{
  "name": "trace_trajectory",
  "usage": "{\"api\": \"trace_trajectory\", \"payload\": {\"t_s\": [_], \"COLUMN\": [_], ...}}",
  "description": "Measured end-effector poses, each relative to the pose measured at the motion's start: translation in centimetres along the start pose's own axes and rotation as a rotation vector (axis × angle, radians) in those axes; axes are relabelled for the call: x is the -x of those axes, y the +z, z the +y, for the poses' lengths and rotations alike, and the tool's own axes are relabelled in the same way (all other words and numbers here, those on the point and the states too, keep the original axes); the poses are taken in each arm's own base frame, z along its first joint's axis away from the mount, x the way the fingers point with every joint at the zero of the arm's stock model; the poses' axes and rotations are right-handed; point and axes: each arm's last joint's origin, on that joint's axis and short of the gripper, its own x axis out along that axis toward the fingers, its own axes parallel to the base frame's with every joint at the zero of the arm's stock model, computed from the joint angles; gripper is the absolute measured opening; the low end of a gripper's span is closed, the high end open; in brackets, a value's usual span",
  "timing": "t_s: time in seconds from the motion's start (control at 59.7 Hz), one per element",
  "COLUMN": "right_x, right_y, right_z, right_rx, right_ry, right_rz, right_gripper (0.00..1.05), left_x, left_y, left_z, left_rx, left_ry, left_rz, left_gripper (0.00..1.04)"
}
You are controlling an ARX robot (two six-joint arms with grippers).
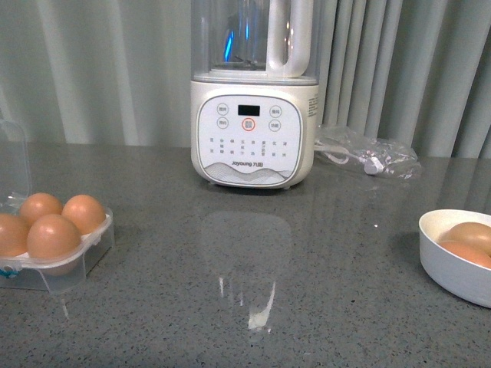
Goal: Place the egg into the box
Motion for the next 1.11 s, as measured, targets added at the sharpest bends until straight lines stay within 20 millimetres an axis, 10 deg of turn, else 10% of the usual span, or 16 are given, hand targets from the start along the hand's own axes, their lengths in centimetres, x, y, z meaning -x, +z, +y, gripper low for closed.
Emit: {"api": "trace_trajectory", "payload": {"t_s": [0.72, 1.105], "right_x": [0.0, 0.0], "right_y": [0.0, 0.0], "right_z": [0.0, 0.0], "right_rx": [0.000, 0.000], "right_ry": [0.000, 0.000], "right_rz": [0.000, 0.000], "right_gripper": [0.98, 0.98], "left_x": [3.9, 4.9], "left_y": [1.1, 0.9], "left_z": [-8.7, -9.1], "left_rx": [0.038, -0.052], "left_ry": [-0.441, -0.458], "left_rz": [0.059, 0.072], "left_gripper": [0.98, 0.98]}}
